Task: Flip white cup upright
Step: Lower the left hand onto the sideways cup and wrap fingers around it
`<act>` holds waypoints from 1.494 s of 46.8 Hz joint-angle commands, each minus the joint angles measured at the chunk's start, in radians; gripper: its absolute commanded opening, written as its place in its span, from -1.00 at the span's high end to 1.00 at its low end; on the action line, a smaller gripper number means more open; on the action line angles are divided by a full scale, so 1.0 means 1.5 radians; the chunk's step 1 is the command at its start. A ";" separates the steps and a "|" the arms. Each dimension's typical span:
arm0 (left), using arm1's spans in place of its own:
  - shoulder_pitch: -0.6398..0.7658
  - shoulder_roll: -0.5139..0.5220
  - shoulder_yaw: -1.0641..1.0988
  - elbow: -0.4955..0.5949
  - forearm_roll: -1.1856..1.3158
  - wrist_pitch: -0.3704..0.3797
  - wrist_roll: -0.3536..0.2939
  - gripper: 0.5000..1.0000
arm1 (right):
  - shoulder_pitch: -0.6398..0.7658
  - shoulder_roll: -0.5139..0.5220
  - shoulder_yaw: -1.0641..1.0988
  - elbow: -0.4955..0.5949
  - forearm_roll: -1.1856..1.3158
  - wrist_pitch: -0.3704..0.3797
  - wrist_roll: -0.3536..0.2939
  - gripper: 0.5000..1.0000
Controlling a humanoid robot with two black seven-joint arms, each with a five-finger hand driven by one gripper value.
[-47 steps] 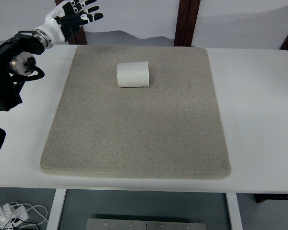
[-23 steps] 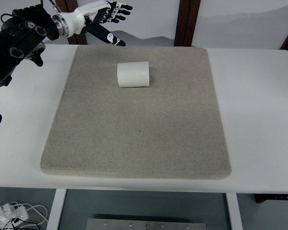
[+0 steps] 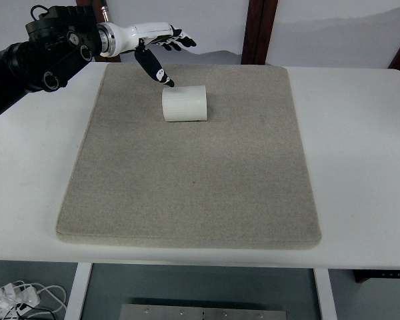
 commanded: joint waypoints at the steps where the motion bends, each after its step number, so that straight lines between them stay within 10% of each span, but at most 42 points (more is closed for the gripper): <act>1: 0.000 -0.009 0.012 0.000 0.000 0.001 0.002 -0.86 | 0.000 0.000 0.000 0.000 0.000 0.000 0.000 -0.81; 70: 0.061 -0.103 0.035 0.059 -0.007 0.058 0.064 -0.81 | 0.000 0.000 0.001 0.000 0.000 0.000 0.000 -0.81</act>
